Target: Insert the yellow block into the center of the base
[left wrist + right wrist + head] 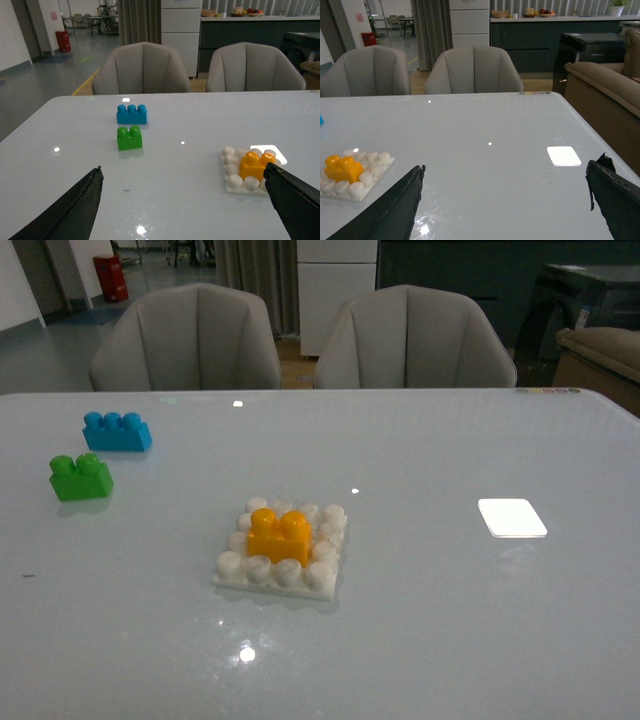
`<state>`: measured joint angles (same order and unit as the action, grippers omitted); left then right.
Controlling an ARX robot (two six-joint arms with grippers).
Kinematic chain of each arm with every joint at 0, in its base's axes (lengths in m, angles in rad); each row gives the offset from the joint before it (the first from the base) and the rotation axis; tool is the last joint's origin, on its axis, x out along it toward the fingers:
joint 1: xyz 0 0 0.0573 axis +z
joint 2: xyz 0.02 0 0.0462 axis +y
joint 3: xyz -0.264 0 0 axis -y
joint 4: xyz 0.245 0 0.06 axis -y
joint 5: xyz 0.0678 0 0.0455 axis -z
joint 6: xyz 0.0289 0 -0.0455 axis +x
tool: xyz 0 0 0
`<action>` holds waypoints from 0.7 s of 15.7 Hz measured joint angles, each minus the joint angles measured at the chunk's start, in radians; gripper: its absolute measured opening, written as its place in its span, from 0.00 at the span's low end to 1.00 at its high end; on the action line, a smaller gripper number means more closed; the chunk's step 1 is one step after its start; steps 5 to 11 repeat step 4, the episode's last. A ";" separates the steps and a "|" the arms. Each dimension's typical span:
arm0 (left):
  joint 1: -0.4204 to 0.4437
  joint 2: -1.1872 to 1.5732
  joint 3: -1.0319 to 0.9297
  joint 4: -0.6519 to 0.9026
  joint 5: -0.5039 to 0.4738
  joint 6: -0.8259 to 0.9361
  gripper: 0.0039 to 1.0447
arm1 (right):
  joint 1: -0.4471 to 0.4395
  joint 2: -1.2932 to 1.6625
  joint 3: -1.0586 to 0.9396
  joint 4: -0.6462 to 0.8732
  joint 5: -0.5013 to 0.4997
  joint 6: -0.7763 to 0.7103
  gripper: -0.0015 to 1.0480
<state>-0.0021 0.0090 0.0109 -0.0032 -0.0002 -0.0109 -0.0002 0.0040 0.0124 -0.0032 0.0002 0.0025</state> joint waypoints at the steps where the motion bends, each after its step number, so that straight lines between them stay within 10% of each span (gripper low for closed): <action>1: 0.000 0.000 0.000 0.000 0.000 0.000 0.94 | 0.000 0.000 0.000 0.000 0.000 0.000 0.94; 11: 0.000 0.000 0.000 0.000 0.000 0.000 0.94 | 0.000 0.000 0.000 0.000 0.000 0.000 0.94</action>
